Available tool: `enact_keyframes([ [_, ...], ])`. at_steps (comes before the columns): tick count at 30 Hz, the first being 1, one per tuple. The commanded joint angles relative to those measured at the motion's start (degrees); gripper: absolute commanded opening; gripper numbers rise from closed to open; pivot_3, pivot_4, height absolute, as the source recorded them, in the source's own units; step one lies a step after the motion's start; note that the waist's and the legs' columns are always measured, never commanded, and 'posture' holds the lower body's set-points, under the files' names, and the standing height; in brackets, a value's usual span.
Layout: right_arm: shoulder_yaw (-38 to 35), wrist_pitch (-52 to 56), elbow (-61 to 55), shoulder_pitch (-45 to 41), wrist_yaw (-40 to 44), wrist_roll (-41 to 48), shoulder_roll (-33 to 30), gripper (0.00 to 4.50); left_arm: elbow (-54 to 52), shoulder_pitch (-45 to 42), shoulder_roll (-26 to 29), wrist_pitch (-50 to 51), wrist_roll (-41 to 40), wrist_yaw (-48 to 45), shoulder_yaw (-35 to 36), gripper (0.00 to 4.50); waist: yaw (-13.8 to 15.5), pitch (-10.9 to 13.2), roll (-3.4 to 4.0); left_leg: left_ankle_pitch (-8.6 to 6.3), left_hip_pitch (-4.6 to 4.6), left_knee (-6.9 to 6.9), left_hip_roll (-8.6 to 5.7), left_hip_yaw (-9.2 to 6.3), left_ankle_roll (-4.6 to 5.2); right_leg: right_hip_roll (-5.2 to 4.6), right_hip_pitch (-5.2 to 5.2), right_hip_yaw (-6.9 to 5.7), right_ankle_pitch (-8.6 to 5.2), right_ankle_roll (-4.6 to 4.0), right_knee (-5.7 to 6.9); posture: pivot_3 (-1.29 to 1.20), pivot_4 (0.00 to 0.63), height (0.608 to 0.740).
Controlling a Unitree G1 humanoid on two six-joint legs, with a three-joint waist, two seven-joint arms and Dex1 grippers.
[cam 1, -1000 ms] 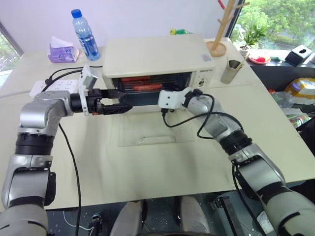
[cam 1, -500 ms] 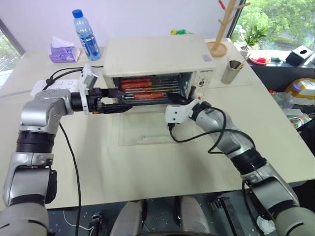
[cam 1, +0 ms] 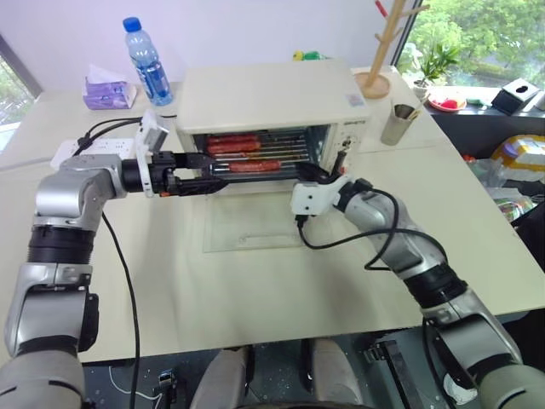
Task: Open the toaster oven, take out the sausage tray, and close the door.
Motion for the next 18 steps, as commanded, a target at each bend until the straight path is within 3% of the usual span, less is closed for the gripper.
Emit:
enact_keyframes([
  [1,0.86,1.10,1.40,-1.48,1.34,-0.35,1.42,1.05,-0.38,-2.24,0.50,-1.51,0.00,0.46,2.35,4.50,-0.04,0.00,0.00,0.00,0.00,0.00,0.01,0.00,0.00,0.01,0.00,0.00,0.00,0.00,0.00,0.00,0.150,0.739],
  [3,1.45,1.02,2.16,-2.16,0.96,-1.60,1.77,1.74,-0.62,-2.06,0.55,-1.50,-0.03,0.47,2.41,4.50,-0.05,0.00,0.00,0.00,0.00,-0.01,0.03,0.00,0.00,0.05,0.00,0.00,0.00,0.00,0.00,0.00,0.150,0.739],
  [5,1.84,1.26,2.93,-2.74,1.01,-2.06,2.21,2.75,-0.77,-1.93,0.62,-1.45,-0.09,0.53,2.52,4.50,-0.05,0.00,0.00,0.00,0.00,-0.01,0.03,0.00,0.00,0.06,-0.01,0.00,0.00,0.00,0.00,0.00,0.150,0.739],
  [18,3.09,1.74,9.00,-7.71,0.81,-2.85,4.46,2.75,-0.88,-1.75,0.13,-1.63,-0.31,1.01,2.81,4.50,-0.11,0.00,0.00,0.01,0.00,-0.01,0.04,0.00,-0.02,0.09,-0.02,0.00,0.02,-0.04,0.00,0.00,0.150,0.739],
])
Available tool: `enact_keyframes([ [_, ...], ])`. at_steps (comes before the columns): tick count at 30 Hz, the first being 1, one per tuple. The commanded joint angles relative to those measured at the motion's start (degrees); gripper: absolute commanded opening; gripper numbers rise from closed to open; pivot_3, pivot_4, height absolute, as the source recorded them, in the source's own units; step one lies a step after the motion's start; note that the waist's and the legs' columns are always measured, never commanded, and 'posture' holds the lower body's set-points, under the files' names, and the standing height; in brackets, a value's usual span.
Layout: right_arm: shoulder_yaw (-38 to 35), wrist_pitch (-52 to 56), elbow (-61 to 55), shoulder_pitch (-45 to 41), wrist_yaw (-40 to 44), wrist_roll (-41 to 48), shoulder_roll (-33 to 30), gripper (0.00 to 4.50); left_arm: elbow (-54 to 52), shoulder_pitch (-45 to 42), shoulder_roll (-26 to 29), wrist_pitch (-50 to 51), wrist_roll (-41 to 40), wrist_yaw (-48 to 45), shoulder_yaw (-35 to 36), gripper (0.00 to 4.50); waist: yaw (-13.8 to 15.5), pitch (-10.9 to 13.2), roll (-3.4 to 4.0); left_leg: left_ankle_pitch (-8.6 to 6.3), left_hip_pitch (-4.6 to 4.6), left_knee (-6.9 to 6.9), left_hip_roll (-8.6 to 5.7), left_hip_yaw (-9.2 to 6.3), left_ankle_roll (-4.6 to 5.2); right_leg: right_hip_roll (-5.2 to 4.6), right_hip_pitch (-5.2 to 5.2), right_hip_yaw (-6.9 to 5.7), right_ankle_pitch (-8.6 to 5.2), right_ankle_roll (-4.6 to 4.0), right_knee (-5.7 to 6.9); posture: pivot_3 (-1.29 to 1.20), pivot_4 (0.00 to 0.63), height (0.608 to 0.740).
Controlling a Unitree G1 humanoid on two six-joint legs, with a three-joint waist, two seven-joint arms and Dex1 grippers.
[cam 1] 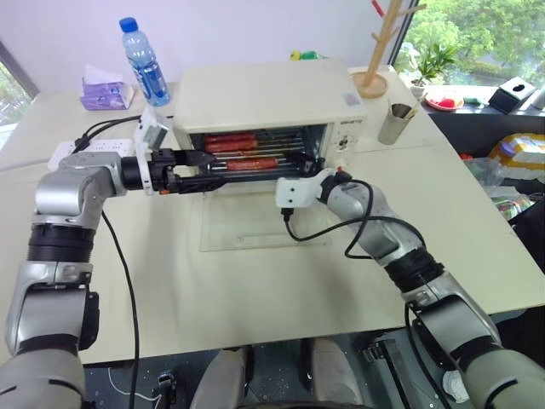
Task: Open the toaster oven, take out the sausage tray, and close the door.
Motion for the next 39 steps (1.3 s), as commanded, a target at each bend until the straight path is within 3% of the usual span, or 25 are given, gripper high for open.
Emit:
enact_keyframes([
  [1,0.21,-0.20,1.21,-1.59,-0.30,-0.40,0.48,2.52,-0.87,-1.58,0.21,-1.21,-0.38,0.65,2.57,4.50,0.00,0.00,0.00,0.00,0.00,0.00,0.00,0.00,0.00,0.00,0.00,0.00,0.00,0.00,0.00,0.00,0.150,0.739],
  [3,0.21,-0.45,1.36,-1.60,-0.54,-0.31,0.43,1.99,-0.83,-1.64,0.14,-1.27,-0.29,0.63,2.59,4.50,-0.02,0.00,0.00,0.00,0.00,0.00,0.00,0.00,0.00,0.01,0.00,0.00,0.00,0.00,0.00,0.00,0.150,0.739],
  [7,0.22,-0.58,1.05,-1.29,-1.43,-0.50,0.27,0.06,-0.40,-2.05,0.06,-1.43,-0.13,0.57,2.61,4.50,-0.04,-0.02,-0.02,0.00,0.01,0.00,0.01,0.00,-0.01,0.04,0.00,0.00,0.01,-0.01,0.00,0.00,0.150,0.739],
  [39,-2.83,-3.09,-12.74,11.37,-3.37,-2.51,-5.65,0.02,4.71,-5.35,-0.07,-2.88,2.07,-1.71,2.36,4.50,0.66,-0.05,-0.08,0.01,0.02,0.03,0.02,0.00,-0.02,0.08,0.03,0.00,0.02,-0.03,0.00,0.00,0.150,0.739],
])
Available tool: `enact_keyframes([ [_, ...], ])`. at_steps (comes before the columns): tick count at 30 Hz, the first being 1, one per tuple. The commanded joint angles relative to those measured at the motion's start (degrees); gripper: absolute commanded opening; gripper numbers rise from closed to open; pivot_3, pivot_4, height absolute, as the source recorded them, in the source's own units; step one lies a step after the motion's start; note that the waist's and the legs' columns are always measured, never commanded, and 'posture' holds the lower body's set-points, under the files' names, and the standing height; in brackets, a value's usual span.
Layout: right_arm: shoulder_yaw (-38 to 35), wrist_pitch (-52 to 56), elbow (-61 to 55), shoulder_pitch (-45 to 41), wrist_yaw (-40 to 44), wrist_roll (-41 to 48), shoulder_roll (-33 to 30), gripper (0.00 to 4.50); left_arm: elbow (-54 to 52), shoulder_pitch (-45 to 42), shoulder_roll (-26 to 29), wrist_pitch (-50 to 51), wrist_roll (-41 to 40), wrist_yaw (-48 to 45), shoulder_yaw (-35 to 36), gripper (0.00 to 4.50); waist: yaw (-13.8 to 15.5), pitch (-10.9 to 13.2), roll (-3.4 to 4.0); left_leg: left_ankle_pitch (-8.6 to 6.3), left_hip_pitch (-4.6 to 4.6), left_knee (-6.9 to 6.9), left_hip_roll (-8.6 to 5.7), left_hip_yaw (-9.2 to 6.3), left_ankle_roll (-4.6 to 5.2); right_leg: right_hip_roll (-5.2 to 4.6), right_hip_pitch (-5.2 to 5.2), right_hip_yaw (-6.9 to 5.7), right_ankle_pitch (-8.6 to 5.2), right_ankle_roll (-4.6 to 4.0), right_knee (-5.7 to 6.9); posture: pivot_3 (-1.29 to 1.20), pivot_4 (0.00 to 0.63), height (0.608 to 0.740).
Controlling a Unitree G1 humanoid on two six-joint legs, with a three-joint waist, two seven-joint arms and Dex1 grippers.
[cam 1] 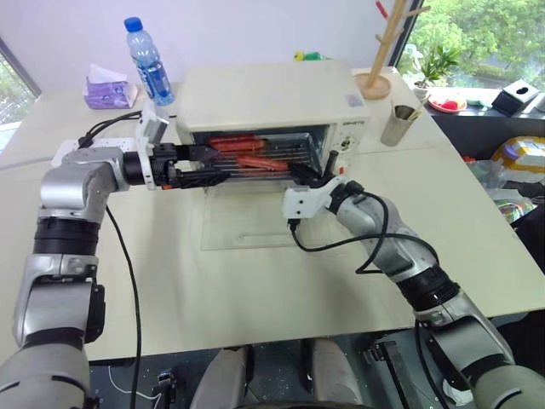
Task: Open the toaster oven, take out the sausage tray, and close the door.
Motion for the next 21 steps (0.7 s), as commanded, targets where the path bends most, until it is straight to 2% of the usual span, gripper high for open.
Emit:
enact_keyframes([
  [1,-0.86,-0.88,-0.65,2.30,0.23,-0.23,-1.97,0.02,1.21,-2.68,1.59,-1.39,0.74,0.72,2.15,4.50,0.18,0.00,0.00,0.00,0.00,0.00,0.00,0.00,0.00,0.00,0.00,0.00,0.00,0.00,0.00,0.00,0.150,0.739],
  [6,-1.85,-2.38,-2.87,4.61,-0.58,-0.12,-3.72,0.02,2.13,-3.57,1.86,-0.54,0.39,-0.35,2.01,4.50,1.28,0.00,0.00,0.00,0.00,0.01,-0.01,0.00,0.00,0.00,0.01,0.00,0.00,0.00,0.00,0.00,0.150,0.739],
  [21,-6.37,-10.30,-10.48,12.25,-1.37,2.44,-10.22,0.02,3.73,-4.89,2.14,2.33,-1.21,-1.92,3.09,4.50,1.27,0.03,-0.05,0.00,-0.03,0.02,-0.04,-0.04,0.01,0.02,0.08,0.01,0.00,0.01,-0.05,0.00,0.150,0.739],
])
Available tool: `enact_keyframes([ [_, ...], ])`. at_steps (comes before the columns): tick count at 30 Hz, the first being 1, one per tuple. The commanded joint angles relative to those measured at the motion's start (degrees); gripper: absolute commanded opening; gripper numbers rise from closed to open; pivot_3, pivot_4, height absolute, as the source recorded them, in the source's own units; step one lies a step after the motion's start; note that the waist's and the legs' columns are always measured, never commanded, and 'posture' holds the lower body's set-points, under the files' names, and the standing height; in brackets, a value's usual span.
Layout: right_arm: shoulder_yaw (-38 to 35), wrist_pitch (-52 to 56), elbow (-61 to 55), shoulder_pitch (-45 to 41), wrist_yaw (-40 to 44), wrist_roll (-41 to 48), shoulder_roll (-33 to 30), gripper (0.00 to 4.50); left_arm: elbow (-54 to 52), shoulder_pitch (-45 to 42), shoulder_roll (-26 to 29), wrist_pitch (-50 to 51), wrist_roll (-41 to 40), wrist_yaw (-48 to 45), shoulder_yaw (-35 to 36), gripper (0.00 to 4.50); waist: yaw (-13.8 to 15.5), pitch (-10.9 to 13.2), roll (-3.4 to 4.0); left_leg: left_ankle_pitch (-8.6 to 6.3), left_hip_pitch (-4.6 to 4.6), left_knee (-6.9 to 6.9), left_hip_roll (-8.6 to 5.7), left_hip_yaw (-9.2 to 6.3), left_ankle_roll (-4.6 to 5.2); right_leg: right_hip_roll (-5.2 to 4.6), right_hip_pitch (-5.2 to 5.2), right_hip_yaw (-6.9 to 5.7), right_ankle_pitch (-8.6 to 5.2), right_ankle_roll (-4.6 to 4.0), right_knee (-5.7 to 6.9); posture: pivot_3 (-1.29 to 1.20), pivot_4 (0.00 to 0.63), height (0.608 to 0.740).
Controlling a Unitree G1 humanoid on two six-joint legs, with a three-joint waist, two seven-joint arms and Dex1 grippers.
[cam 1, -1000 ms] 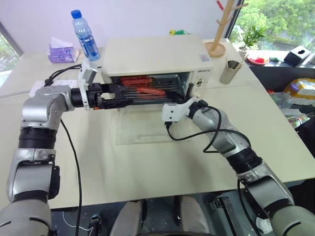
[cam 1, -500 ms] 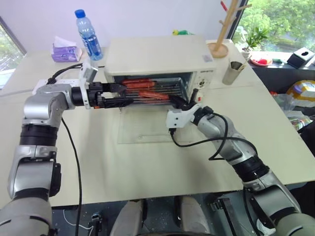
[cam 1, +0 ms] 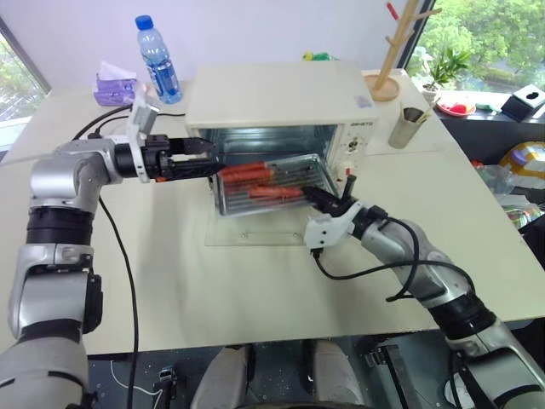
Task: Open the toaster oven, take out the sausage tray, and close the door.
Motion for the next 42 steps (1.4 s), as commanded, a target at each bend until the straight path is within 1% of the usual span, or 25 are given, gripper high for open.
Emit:
enact_keyframes([
  [1,-3.78,-1.91,-4.06,1.09,-0.32,1.84,-2.02,0.02,-1.02,-1.18,1.21,0.56,-0.76,0.48,2.47,4.50,0.03,0.00,0.00,0.00,0.00,0.00,0.00,0.00,0.00,0.00,0.00,0.00,0.00,0.00,0.00,0.00,0.150,0.739],
  [3,-4.19,-2.44,-4.54,1.59,-0.28,2.19,-2.45,0.02,-2.17,-0.45,1.62,1.64,-1.43,0.32,2.84,4.50,-0.05,0.01,-0.01,0.00,0.00,0.00,0.00,0.00,0.00,0.00,0.00,0.00,0.00,0.00,0.00,0.00,0.150,0.739],
  [7,-5.04,-4.29,-5.28,2.07,-0.80,2.28,-3.13,0.02,-6.66,3.27,4.19,5.48,-3.46,-0.04,4.42,4.50,-0.33,0.01,-0.01,0.00,0.00,-0.02,0.03,0.00,0.00,0.00,-0.02,0.02,0.00,0.00,-0.01,0.00,0.150,0.739],
  [12,-6.11,-6.25,-5.94,2.46,-2.04,2.37,-3.02,0.02,-12.91,8.33,6.64,10.96,-7.09,1.77,7.93,4.50,-0.23,0.02,-0.01,-0.01,0.00,-0.04,0.26,0.05,0.01,0.11,-0.05,0.07,-0.01,-0.01,-0.05,0.00,0.150,0.739],
  [15,-6.69,-7.73,-5.91,2.43,-2.76,2.15,-3.26,0.02,-21.45,15.36,8.19,22.00,-14.86,5.41,14.76,4.50,-0.33,0.02,0.00,-0.02,-0.01,-0.05,0.28,0.07,0.02,0.11,-0.05,0.09,-0.01,-0.01,-0.08,0.00,0.150,0.739],
  [18,-7.21,-9.32,-5.71,2.65,-2.68,2.67,-3.79,0.02,-29.46,23.25,8.10,31.77,-22.27,10.60,22.36,4.50,-0.52,0.02,0.01,-0.05,0.00,-0.06,0.35,0.12,0.07,0.16,-0.07,0.15,-0.01,-0.01,-0.10,0.00,0.150,0.739],
  [21,-7.42,-11.03,-5.86,2.92,-2.03,3.59,-4.41,0.02,-33.11,27.74,5.89,38.48,-27.84,17.24,28.53,4.50,-0.26,0.03,0.01,-0.04,0.00,-0.05,0.47,0.13,0.06,0.27,-0.08,0.16,-0.01,-0.04,-0.10,0.00,0.150,0.739],
  [24,-7.62,-12.75,-6.29,3.24,-1.15,4.85,-5.19,0.02,-35.29,31.12,1.83,44.71,-33.37,24.87,34.59,4.50,-0.07,0.02,0.00,-0.03,0.02,-0.03,0.48,0.12,0.03,0.27,-0.04,0.16,0.03,-0.11,-0.10,0.00,0.150,0.739],
  [27,-7.67,-14.20,-6.37,3.12,-0.45,5.93,-5.69,0.02,-37.48,33.65,-2.55,48.60,-37.92,31.75,38.23,4.50,-0.14,0.02,0.00,-0.03,0.04,-0.01,0.48,0.18,0.03,0.27,-0.01,0.19,0.06,-0.15,-0.12,0.00,0.150,0.739],
  [30,-7.55,-16.29,-6.66,2.75,0.23,7.65,-6.01,0.02,-36.92,33.74,-8.25,51.91,-42.76,40.54,41.19,4.50,-0.03,0.01,-0.02,-0.01,0.06,-0.02,0.50,0.15,-0.01,0.29,-0.01,0.20,0.07,-0.15,-0.10,0.00,0.150,0.739],
  [33,-7.97,-17.16,-7.07,2.57,1.17,9.09,-6.05,0.02,-35.18,33.66,-12.31,53.71,-47.90,48.47,42.34,4.50,-0.08,0.01,-0.02,-0.01,0.06,-0.01,0.51,0.17,-0.02,0.29,-0.02,0.21,0.08,-0.17,-0.11,0.00,0.150,0.739],
  [35,-8.22,-17.65,-7.25,2.54,1.79,9.78,-6.32,0.02,-34.03,34.35,-14.64,53.53,-52.05,53.64,41.82,4.50,-0.06,0.01,-0.02,-0.01,0.06,-0.01,0.51,0.18,-0.02,0.29,-0.02,0.21,0.08,-0.17,-0.11,0.00,0.150,0.739],
  [38,-8.52,-18.45,-7.74,2.72,2.49,10.38,-6.68,0.02,-33.16,36.10,-16.35,52.05,-58.93,60.10,38.53,4.50,-0.04,0.00,-0.03,0.00,0.07,-0.01,0.51,0.19,-0.03,0.29,-0.01,0.22,0.08,-0.18,-0.11,0.00,0.150,0.739],
  [42,-8.83,-18.46,-8.17,2.70,3.09,10.49,-6.53,0.02,-33.44,39.56,-15.95,45.89,-71.31,68.63,30.99,4.50,0.04,0.00,-0.02,0.00,0.07,-0.01,0.52,0.20,-0.04,0.29,-0.02,0.28,0.09,-0.18,-0.11,0.00,0.150,0.739],
])
